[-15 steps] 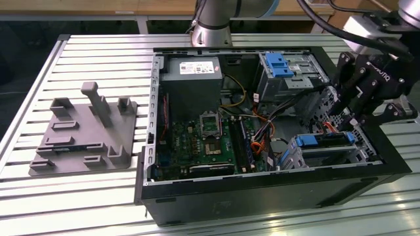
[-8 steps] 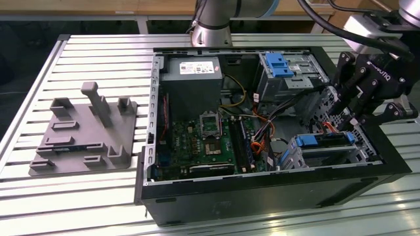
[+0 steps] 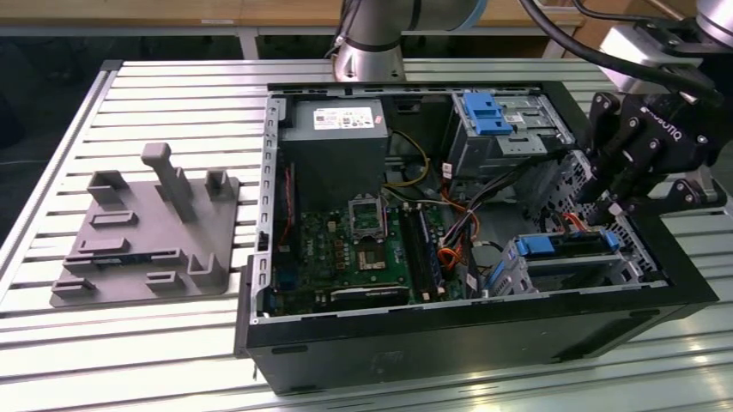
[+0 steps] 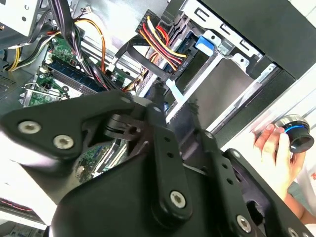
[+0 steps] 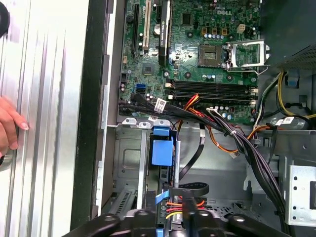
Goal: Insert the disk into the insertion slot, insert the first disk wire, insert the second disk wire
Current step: 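Insert the second disk wire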
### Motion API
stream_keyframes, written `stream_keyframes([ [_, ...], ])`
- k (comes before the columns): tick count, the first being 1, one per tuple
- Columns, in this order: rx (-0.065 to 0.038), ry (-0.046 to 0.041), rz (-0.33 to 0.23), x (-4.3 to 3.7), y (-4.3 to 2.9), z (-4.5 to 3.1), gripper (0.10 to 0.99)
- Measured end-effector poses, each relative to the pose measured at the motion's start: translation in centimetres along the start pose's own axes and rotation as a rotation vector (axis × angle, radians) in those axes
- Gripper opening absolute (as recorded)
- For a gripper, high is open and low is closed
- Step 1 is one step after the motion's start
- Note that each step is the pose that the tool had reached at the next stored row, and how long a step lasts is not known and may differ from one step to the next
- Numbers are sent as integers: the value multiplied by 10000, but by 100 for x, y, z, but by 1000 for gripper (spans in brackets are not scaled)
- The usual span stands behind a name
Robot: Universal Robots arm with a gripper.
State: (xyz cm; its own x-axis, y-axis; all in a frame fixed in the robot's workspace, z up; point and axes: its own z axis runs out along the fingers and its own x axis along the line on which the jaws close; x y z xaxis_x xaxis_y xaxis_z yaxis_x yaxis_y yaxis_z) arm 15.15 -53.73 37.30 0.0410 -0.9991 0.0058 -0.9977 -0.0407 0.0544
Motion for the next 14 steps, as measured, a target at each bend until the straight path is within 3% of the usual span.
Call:
stream_keyframes([
  [2, 0, -1, 0, 0, 0, 0, 255],
  [3, 0, 0, -1, 0, 0, -1, 255],
  [6, 0, 0, 0, 0, 0, -2, 102],
  [14, 0, 0, 0, 0, 1, -13, 102],
])
